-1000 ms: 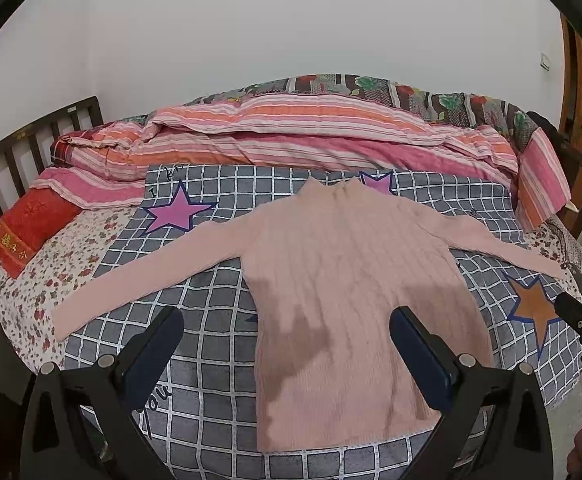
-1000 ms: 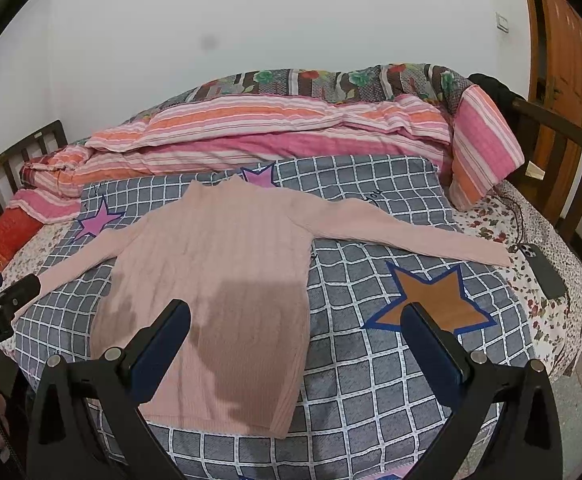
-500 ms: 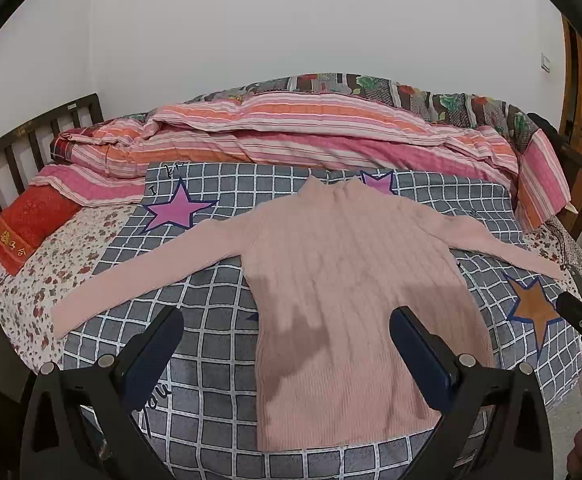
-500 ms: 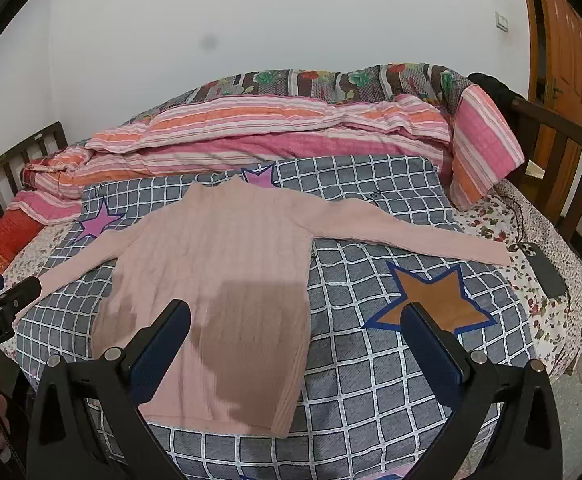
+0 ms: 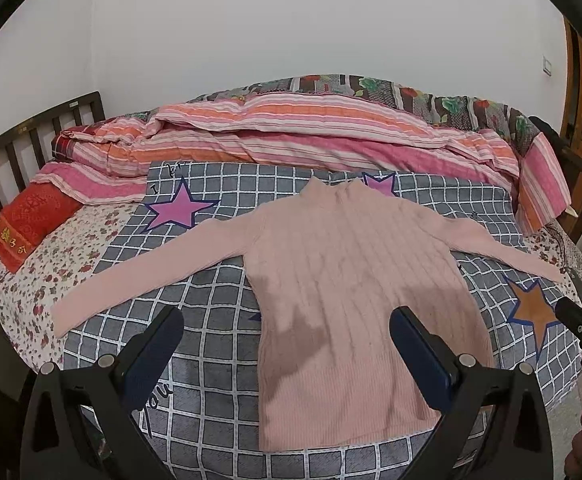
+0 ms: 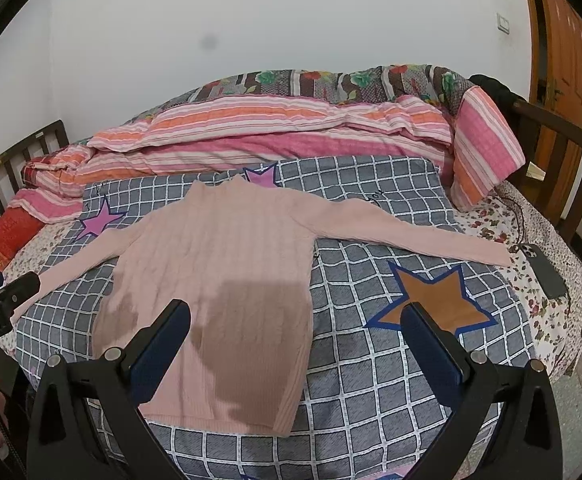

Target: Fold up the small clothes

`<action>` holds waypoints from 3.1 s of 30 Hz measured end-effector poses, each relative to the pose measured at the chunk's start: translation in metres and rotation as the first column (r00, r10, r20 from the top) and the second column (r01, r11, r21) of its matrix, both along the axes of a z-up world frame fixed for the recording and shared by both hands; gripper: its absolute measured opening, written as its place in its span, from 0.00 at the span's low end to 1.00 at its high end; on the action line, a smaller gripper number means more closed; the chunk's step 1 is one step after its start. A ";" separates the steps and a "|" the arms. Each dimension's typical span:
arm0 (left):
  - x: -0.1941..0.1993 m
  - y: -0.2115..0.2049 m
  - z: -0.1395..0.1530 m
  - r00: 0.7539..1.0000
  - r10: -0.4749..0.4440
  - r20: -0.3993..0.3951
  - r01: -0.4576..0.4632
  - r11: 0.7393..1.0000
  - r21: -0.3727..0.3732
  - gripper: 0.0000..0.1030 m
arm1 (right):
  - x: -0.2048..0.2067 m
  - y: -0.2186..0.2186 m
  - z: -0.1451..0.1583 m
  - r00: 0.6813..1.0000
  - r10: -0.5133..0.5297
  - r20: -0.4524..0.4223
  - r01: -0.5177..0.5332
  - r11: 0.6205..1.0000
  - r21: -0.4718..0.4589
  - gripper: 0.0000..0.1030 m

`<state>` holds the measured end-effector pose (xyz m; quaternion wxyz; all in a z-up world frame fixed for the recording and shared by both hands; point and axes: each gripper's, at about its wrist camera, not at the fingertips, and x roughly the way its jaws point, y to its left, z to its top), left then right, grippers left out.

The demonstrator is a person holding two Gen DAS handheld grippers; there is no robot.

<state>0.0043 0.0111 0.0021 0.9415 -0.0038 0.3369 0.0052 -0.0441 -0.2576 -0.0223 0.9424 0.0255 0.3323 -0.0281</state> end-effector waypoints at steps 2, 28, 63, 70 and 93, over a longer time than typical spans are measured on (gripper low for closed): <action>0.001 0.001 0.000 1.000 0.001 -0.002 -0.001 1.000 -0.001 1.00 | 0.000 0.000 0.000 1.000 0.000 -0.001 0.000 1.000 0.000 1.00; 0.012 0.010 -0.006 1.000 -0.014 0.014 0.014 1.000 -0.021 1.00 | 0.007 0.008 0.000 1.000 0.015 0.009 -0.015 1.000 -0.019 1.00; 0.092 0.314 -0.182 0.779 0.609 -0.153 -0.602 0.655 -0.457 0.56 | 0.126 0.024 -0.144 0.981 0.110 -0.161 -0.095 0.991 0.096 0.94; 0.106 0.317 -0.159 0.746 0.656 -0.114 -0.655 0.691 -0.307 0.08 | 0.124 0.012 -0.138 0.978 0.130 -0.163 -0.116 0.989 0.091 0.94; 0.273 -0.109 -0.064 0.983 -0.147 0.113 0.165 0.971 -0.174 0.07 | 0.075 -0.102 -0.121 0.986 -0.010 -0.164 0.025 0.996 0.087 0.94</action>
